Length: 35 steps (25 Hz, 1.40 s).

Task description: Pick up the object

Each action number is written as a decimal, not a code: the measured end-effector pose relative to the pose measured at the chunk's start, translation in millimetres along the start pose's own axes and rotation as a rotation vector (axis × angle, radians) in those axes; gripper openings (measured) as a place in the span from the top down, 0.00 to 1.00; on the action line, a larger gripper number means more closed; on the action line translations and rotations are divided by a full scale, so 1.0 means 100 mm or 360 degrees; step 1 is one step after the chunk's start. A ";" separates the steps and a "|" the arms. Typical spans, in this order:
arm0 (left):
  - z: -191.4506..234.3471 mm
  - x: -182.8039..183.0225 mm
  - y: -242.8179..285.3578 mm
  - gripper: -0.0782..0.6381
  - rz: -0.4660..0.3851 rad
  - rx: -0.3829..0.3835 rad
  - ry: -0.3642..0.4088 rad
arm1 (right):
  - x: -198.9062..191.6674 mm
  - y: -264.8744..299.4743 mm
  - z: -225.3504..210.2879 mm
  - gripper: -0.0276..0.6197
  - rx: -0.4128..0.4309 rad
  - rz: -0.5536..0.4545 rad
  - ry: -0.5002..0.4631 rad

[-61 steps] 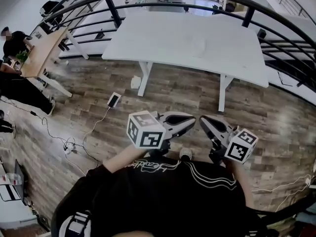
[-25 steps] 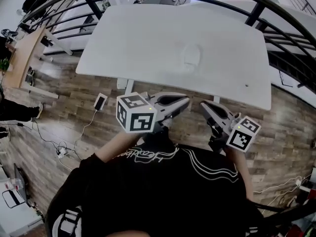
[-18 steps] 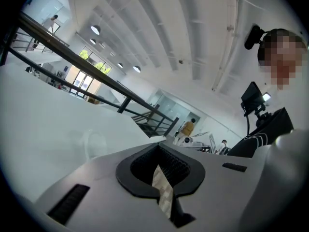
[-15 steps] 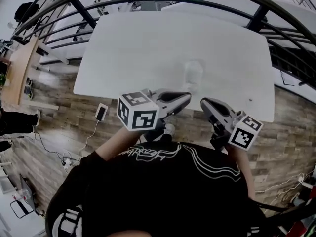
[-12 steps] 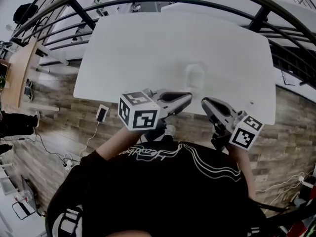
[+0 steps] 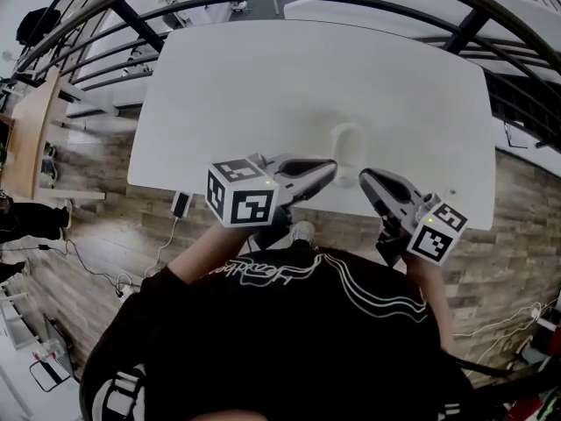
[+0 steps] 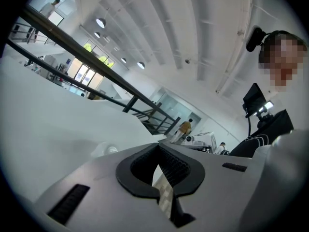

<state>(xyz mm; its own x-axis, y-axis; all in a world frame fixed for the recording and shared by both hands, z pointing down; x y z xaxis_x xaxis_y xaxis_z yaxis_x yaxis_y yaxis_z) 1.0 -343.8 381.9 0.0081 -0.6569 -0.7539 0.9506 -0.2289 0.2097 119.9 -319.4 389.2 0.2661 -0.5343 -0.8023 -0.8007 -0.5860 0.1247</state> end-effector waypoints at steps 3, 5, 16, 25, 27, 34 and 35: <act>0.10 -0.01 0.00 0.88 0.0011 0.0004 -0.0018 | -0.03 0.07 -0.06 0.93 -0.0011 0.0038 -0.0025; 0.23 0.02 0.06 0.88 0.0018 0.0007 -0.0036 | -0.03 0.12 -0.18 0.93 -0.0012 0.0057 -0.0014; 0.97 0.15 0.19 0.88 0.0103 0.0002 -0.0142 | -0.05 0.56 -0.91 0.93 -0.0173 0.0128 0.0045; 1.20 0.12 0.13 0.88 0.0146 0.0018 -0.0167 | -0.20 0.67 -1.20 0.92 -0.0302 0.0229 0.0038; 1.24 0.07 0.15 0.88 0.0160 0.0020 -0.0172 | -0.24 0.66 -1.24 0.89 -0.0314 0.0251 0.0031; 1.36 -0.06 0.20 0.88 0.0207 0.0001 -0.0181 | -0.37 0.62 -1.43 0.73 -0.0429 0.0312 0.0049; 1.36 -0.07 0.21 0.88 0.0214 -0.0004 -0.0181 | -0.39 0.62 -1.46 0.71 -0.0442 0.0329 0.0063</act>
<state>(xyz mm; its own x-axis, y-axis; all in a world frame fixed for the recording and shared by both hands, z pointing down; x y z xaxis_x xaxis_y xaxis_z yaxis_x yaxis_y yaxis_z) -20.9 -441.8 476.2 0.1005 -0.7585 -0.6439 0.9441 -0.1316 0.3023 138.5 -423.4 513.5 0.1384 -0.6792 -0.7208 -0.6648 -0.6031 0.4407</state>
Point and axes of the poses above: the fingertips, and each gripper's own axes: y forward along the fingers, z to its left, x out of its top, the point moved 4 cm from there along -y, backward along the fingers, and after that the axes turned 1 degree about -z, right-handed, at the moved point
